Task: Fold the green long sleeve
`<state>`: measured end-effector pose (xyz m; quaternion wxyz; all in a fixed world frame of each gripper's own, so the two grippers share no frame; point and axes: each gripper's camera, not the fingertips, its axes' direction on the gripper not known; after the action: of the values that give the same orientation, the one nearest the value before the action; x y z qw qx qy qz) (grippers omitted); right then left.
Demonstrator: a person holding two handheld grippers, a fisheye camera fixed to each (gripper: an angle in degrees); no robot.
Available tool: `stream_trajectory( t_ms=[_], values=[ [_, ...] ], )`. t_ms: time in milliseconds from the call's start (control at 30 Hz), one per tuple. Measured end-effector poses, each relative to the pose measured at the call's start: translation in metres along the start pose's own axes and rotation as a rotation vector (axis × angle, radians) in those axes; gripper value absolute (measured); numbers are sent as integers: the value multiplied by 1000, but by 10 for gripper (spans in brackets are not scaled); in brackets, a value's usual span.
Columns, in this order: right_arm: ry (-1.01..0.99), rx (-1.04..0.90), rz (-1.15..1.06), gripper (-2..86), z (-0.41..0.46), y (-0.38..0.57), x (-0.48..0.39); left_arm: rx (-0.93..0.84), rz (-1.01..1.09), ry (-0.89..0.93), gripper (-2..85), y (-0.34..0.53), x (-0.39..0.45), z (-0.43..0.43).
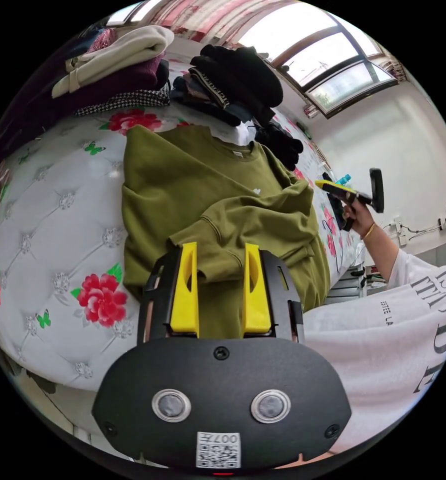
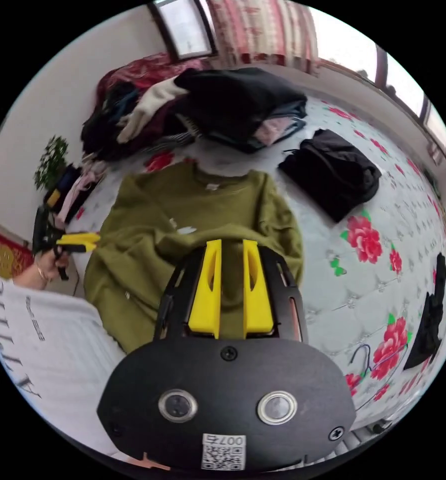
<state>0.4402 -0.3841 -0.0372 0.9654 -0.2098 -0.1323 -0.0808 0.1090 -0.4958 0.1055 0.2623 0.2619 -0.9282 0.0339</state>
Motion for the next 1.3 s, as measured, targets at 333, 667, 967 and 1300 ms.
stream_trajectory(
  t_ms=[333, 667, 967, 1300],
  values=[
    [143, -473, -116, 5, 106, -83, 20, -202, 18, -133, 115, -49, -7, 52],
    [-129, -122, 435, 31, 25, -57, 195, -142, -83, -68, 8, -53, -12, 34],
    [-113, 66, 280, 82, -21, 122, 105, 17, -107, 106, -3, -43, -8, -20],
    [29, -158, 391, 68, 18, 186, 89, -136, -108, 9, -5, -24, 3, 5]
  ],
)
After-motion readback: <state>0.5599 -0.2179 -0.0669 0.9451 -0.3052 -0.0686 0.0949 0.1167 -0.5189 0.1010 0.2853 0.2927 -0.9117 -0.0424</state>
